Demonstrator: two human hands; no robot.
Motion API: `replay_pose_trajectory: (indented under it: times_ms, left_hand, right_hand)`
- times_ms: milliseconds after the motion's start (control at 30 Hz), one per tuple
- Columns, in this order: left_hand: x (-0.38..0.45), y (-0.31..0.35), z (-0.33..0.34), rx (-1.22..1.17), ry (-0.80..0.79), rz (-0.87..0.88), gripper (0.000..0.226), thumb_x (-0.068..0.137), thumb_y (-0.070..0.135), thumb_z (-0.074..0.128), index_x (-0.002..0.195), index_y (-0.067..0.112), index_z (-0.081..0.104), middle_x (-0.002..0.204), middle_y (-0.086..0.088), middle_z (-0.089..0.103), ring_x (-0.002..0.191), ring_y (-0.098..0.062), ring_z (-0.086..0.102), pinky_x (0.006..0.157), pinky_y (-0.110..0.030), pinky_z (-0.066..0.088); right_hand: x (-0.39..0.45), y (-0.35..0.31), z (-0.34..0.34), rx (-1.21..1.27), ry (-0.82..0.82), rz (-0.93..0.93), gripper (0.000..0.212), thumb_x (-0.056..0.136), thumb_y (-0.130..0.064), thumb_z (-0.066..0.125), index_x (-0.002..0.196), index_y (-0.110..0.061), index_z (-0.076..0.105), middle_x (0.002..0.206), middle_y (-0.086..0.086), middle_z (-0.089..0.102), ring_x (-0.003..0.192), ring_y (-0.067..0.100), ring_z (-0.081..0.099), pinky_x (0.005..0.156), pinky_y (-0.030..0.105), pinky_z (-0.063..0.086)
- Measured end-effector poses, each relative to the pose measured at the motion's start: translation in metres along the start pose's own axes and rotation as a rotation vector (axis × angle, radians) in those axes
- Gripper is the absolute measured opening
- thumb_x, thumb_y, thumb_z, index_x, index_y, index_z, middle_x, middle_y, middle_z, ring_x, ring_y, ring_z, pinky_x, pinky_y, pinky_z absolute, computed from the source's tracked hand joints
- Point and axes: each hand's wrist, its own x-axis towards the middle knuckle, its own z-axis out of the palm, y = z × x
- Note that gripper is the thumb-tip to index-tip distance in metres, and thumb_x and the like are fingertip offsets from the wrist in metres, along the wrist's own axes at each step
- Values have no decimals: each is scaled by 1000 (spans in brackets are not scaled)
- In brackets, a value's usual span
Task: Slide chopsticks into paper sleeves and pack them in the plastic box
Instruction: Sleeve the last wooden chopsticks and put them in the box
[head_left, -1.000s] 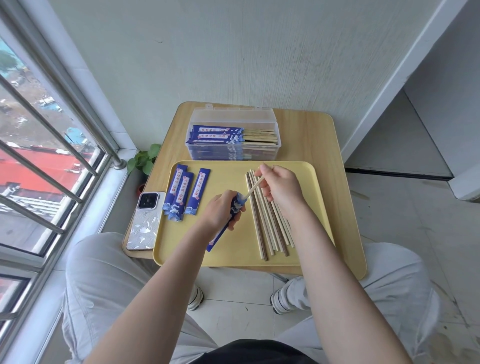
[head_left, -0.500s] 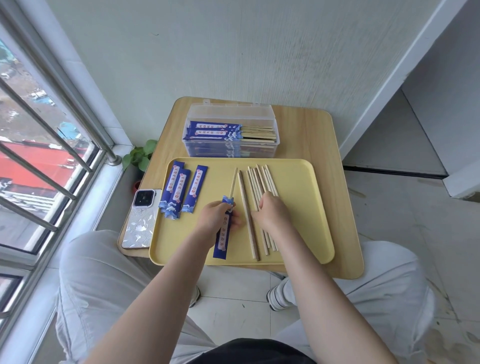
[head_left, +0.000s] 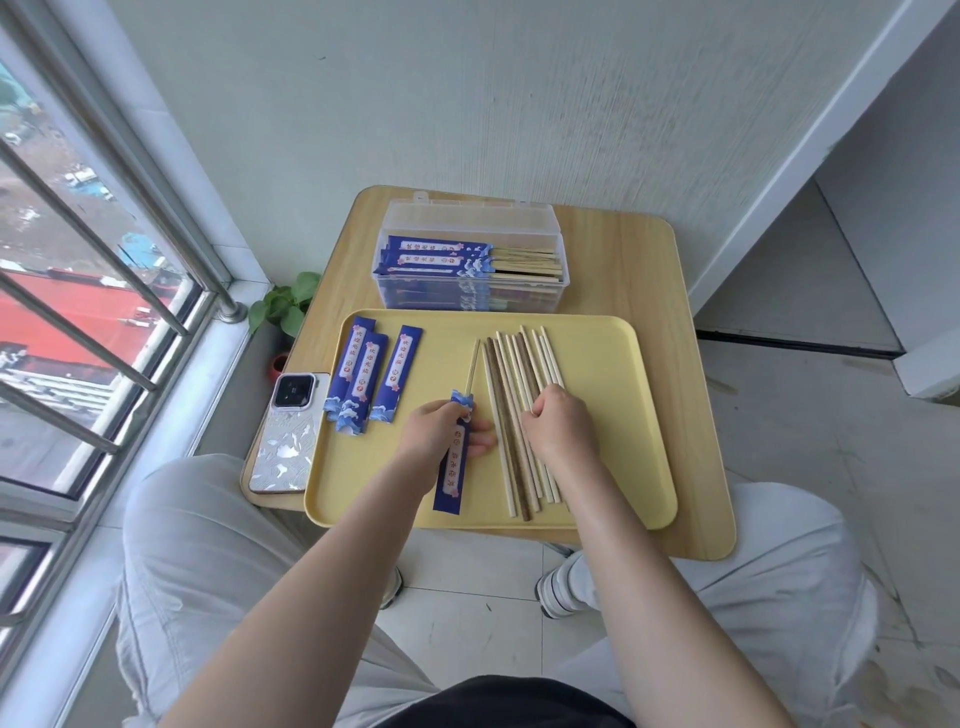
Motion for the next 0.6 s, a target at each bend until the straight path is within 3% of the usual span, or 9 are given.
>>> replay_pose_trajectory:
  times_ms: [133, 300, 467, 600]
  left_hand:
    - [-1, 0, 1, 0, 0, -1, 17, 102, 9, 48, 111, 1, 59, 95, -20, 75, 73, -29, 74, 63, -33, 63]
    - [0, -1, 1, 19, 16, 15, 17, 102, 8, 47, 111, 0, 59, 91, -20, 75, 72, -30, 74, 64, -35, 63]
    - [2, -4, 2, 114, 49, 55, 15, 99, 8, 47, 109, 6, 59, 69, -12, 72, 56, -24, 69, 60, -33, 60]
    - [3, -4, 1, 83, 35, 38, 17, 99, 9, 49, 112, 5, 59, 78, -18, 72, 59, -27, 69, 59, -34, 61]
  right_hand:
    - [-1, 1, -2, 14, -11, -23, 5, 96, -12, 57, 91, -12, 57, 98, 6, 63, 92, 27, 61, 70, 31, 45]
    - [-10, -5, 5, 109, -22, -124, 6, 96, -17, 58, 91, -17, 60, 84, -6, 59, 77, 16, 58, 60, 27, 45]
    - [-18, -16, 11, -57, -114, -192, 19, 94, -32, 63, 90, -15, 57, 88, -2, 60, 76, 19, 57, 56, 30, 41]
    - [-14, -19, 11, -251, -147, -205, 29, 93, -38, 66, 91, -12, 51, 99, 6, 59, 78, 23, 54, 59, 31, 38]
